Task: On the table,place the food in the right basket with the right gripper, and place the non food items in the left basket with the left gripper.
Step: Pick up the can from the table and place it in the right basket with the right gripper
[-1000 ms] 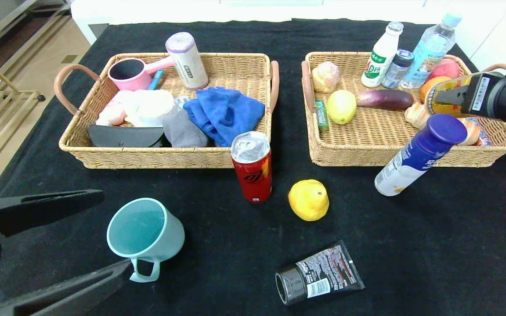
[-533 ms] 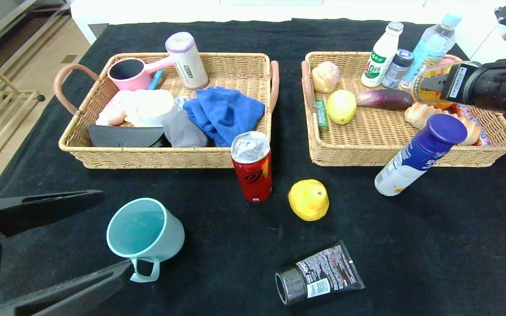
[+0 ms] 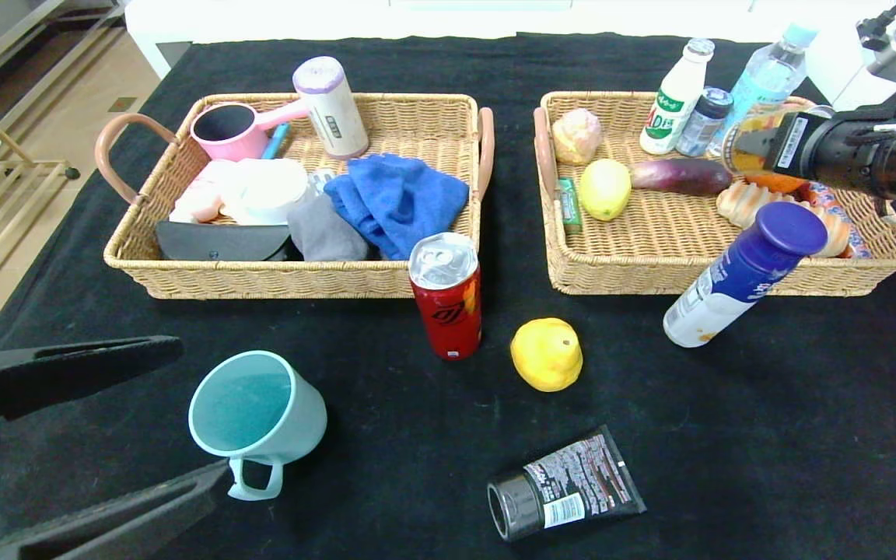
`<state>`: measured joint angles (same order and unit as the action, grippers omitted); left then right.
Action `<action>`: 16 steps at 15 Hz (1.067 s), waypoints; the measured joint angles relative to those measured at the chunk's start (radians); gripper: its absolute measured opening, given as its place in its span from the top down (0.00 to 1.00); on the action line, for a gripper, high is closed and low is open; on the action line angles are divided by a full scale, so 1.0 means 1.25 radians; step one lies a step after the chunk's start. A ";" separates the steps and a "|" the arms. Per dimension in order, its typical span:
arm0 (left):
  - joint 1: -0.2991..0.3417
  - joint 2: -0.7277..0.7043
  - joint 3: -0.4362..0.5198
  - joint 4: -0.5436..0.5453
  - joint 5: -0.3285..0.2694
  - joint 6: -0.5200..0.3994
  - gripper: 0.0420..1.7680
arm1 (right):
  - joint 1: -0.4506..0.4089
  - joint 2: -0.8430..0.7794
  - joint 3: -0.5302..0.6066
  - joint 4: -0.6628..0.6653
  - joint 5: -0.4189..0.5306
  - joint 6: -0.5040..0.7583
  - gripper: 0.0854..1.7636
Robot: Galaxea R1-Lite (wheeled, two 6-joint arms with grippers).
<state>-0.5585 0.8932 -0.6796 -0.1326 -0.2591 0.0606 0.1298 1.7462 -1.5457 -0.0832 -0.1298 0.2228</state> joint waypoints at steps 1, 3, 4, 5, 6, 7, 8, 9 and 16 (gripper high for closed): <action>0.000 -0.001 0.000 0.000 0.000 0.000 0.03 | 0.000 0.002 0.001 -0.001 0.000 0.000 0.34; 0.000 -0.001 0.000 0.000 0.000 0.003 0.03 | 0.000 0.005 0.004 0.000 0.000 0.000 0.34; 0.000 -0.001 0.000 0.000 0.000 0.004 0.03 | 0.000 0.005 0.006 -0.001 0.000 -0.001 0.34; 0.000 -0.002 0.000 -0.001 0.001 0.004 0.03 | 0.002 0.005 0.008 0.000 0.000 -0.001 0.34; 0.000 -0.002 -0.001 -0.002 0.001 0.004 0.03 | 0.003 0.005 0.010 0.000 0.000 -0.002 0.32; 0.001 -0.002 -0.001 -0.002 0.001 0.004 0.03 | 0.005 0.004 0.011 -0.002 0.000 -0.002 0.29; 0.001 -0.002 -0.001 -0.002 0.001 0.004 0.03 | 0.005 0.003 0.011 -0.001 0.000 -0.002 0.25; 0.001 -0.002 -0.001 -0.002 0.001 0.004 0.03 | 0.006 0.002 0.012 0.000 0.000 -0.002 0.23; 0.001 0.000 -0.001 -0.002 0.001 0.005 0.03 | 0.005 -0.017 0.025 0.009 -0.002 -0.024 0.12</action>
<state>-0.5570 0.8934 -0.6811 -0.1345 -0.2577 0.0668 0.1360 1.7251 -1.5145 -0.0726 -0.1326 0.1932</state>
